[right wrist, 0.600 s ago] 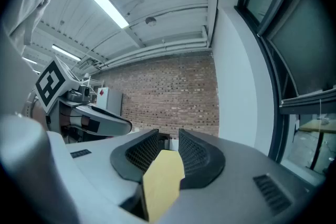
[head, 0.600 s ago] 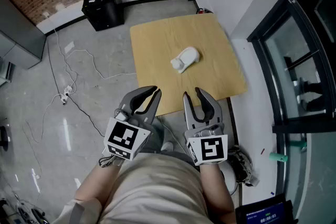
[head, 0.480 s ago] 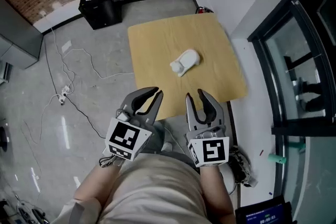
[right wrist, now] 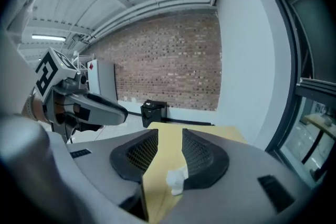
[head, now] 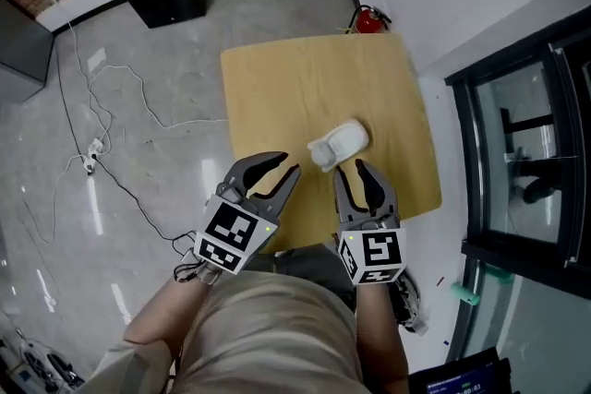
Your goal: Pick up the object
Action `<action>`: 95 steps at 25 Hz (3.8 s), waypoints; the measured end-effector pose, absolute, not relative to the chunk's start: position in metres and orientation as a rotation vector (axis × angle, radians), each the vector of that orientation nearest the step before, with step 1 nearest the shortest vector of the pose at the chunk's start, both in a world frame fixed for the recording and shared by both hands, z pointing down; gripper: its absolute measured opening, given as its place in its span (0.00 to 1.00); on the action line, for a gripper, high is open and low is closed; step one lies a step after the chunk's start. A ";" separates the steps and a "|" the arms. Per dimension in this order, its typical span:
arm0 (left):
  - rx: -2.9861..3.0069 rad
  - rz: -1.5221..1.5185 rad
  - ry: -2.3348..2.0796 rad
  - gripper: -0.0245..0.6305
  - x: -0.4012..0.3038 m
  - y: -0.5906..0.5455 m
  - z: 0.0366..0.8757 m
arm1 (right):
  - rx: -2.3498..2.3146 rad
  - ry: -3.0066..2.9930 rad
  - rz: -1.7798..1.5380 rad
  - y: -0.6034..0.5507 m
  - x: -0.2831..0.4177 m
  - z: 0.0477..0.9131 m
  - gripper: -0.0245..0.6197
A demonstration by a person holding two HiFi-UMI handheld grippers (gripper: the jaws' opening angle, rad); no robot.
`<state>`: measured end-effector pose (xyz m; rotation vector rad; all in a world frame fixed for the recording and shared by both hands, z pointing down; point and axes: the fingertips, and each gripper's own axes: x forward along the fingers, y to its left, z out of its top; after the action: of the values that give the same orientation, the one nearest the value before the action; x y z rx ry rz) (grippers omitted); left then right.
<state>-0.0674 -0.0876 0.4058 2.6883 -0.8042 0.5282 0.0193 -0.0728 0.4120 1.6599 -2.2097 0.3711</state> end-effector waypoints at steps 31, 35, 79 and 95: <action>2.245 1.027 -0.066 0.23 0.118 -0.185 0.652 | 1.555 -2.004 1.578 -0.153 0.126 0.666 0.30; 2.200 0.993 -0.013 0.23 0.114 -0.184 0.654 | 1.503 -2.017 1.651 -0.155 0.124 0.667 0.30; 3.238 0.665 -0.709 0.35 -0.095 -0.102 0.292 | 0.589 -2.914 -0.264 -0.093 -0.115 0.267 0.27; 3.398 0.656 -0.826 0.35 -0.065 -0.050 0.214 | 0.558 -2.996 -0.506 -0.037 -0.088 0.191 0.27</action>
<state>-0.0648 -0.0498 0.2140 3.3983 -0.8259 0.6555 -0.0882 -0.0366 0.1911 0.5577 -2.9955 -0.5058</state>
